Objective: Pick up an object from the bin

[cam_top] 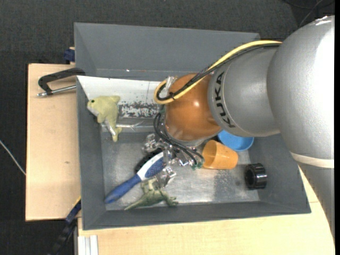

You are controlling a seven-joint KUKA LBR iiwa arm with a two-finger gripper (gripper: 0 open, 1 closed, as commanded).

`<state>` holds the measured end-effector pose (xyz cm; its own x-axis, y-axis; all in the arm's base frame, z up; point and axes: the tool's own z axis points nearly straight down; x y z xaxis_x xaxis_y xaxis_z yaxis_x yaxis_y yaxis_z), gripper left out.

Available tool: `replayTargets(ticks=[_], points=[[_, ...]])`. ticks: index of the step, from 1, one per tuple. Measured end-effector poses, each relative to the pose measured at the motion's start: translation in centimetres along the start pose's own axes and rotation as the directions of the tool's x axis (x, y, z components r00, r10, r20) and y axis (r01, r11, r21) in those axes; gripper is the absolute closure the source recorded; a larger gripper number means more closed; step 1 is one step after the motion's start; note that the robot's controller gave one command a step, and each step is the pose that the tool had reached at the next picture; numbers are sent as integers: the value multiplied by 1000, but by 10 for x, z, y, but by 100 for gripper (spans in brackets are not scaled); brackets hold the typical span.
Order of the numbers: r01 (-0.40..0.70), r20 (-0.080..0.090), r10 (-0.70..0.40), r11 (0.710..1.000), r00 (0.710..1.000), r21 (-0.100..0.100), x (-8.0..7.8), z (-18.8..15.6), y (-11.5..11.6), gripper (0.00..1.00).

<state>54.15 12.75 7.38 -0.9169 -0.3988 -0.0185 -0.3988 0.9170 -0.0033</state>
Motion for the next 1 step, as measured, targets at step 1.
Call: replayTargets(ticks=[1], points=[[0, -1, 0, 1000, 1000, -2, 1, -1, 0, 100]])
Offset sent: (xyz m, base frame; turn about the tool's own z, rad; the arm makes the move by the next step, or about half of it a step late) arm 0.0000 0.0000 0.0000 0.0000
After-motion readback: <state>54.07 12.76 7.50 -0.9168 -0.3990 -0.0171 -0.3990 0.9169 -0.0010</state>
